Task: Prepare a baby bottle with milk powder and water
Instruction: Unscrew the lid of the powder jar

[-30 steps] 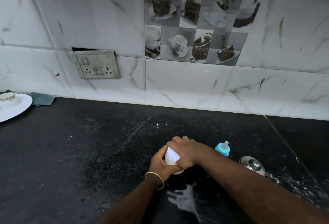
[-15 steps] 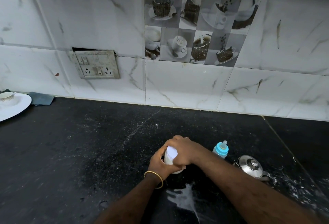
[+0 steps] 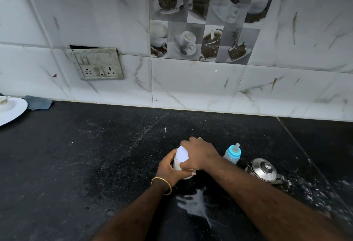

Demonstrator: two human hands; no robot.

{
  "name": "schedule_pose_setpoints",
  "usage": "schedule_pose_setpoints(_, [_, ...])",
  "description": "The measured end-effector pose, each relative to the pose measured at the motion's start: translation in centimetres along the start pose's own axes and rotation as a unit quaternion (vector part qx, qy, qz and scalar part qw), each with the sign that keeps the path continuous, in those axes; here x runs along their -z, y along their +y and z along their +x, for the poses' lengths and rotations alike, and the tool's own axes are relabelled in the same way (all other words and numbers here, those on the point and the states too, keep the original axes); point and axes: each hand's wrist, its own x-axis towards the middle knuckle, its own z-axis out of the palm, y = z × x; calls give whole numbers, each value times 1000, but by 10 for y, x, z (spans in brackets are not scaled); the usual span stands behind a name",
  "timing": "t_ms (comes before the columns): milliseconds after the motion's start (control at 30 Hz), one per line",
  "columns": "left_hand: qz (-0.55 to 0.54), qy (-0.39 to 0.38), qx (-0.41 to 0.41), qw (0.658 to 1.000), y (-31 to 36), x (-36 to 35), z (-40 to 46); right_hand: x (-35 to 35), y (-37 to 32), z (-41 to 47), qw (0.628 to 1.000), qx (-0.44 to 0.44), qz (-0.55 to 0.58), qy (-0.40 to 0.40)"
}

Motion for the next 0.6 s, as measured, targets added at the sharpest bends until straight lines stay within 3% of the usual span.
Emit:
schedule_pose_setpoints(133, [29,-17,0,999,5,2,1,2,4,-6,997,49,13,61])
schedule_pose_setpoints(200, [46,-35,8,998,8,6,2,-2,11,-18,990,37,97,94])
schedule_pose_setpoints(400, [56,-121,62,989,16,39,1,-29,18,-74,895,0,388,221])
schedule_pose_setpoints(500, [93,-153,64,982,18,68,3,-65,5,-103,853,-11,453,258])
schedule_pose_setpoints(600, [122,-125,63,983,19,91,0,-108,-13,-117,847,-22,477,233])
